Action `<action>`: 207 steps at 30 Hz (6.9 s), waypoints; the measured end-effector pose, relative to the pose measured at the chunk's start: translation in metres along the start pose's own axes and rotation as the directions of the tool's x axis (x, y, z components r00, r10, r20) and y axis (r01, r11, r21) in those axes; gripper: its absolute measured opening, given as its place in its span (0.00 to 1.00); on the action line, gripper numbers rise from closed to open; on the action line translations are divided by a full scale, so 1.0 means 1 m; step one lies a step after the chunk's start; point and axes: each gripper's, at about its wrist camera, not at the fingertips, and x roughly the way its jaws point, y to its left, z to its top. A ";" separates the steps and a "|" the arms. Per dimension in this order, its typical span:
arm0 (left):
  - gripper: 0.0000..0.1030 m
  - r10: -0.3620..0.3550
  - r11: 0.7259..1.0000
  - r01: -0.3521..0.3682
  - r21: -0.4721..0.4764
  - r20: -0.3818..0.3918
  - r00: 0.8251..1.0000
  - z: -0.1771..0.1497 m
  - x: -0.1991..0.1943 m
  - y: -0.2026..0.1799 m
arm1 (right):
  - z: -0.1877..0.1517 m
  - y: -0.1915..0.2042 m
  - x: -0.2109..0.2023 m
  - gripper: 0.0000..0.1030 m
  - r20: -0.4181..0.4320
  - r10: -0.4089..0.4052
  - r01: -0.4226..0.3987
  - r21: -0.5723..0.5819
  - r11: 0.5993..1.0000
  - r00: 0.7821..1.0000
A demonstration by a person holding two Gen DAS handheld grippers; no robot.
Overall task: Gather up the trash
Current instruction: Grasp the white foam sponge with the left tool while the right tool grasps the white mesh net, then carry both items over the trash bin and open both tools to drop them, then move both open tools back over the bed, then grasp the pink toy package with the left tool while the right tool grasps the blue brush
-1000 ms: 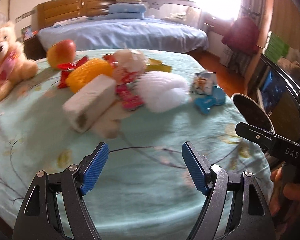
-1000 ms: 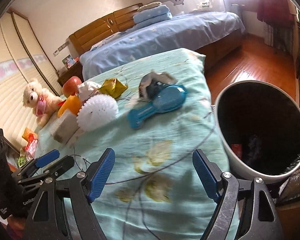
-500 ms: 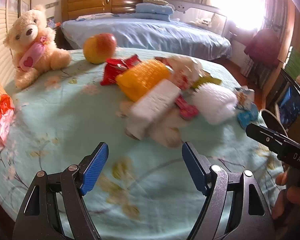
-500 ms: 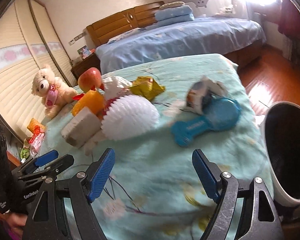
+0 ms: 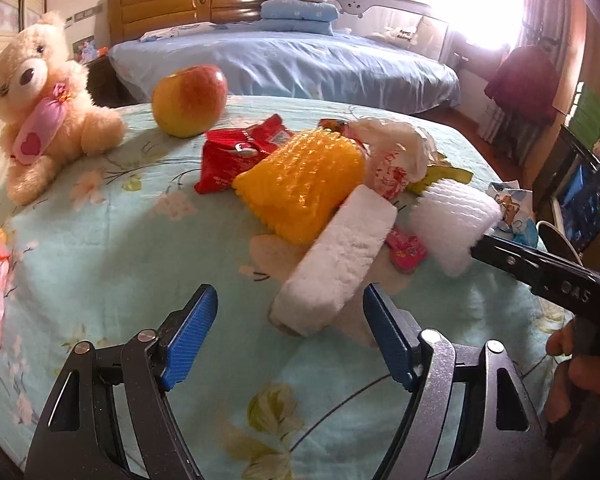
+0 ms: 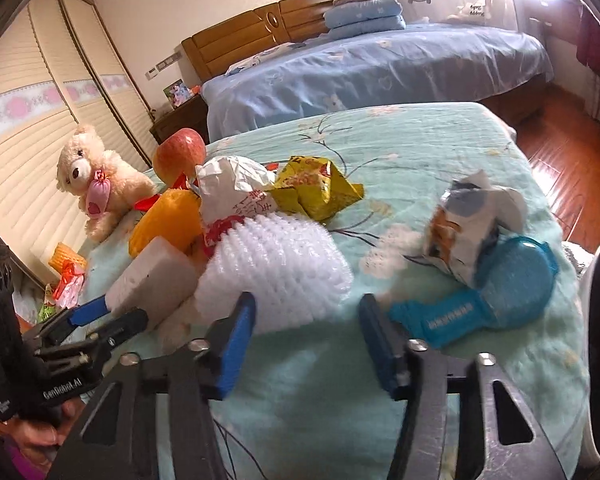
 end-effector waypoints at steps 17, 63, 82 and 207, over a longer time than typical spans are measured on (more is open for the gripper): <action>0.29 -0.052 0.999 0.052 -0.014 0.038 0.998 -0.020 -0.028 -0.014 | -0.008 0.010 -0.026 0.11 0.023 0.025 -0.025 -0.003 1.000 0.999; 0.29 -0.273 0.942 0.274 0.196 -0.035 0.961 -0.026 -0.037 -0.146 | -0.057 -0.063 -0.118 0.07 0.093 -0.132 0.118 0.144 0.983 0.987; 0.29 -0.318 0.875 0.333 0.350 -0.102 0.942 -0.011 -0.018 -0.241 | -0.065 -0.151 -0.146 0.07 0.091 -0.239 0.206 0.272 0.940 0.967; 0.34 -0.100 0.994 0.097 -0.047 -0.077 0.992 -0.003 0.011 -0.045 | -0.016 -0.062 -0.038 0.09 -0.002 -0.134 0.132 0.198 0.971 0.991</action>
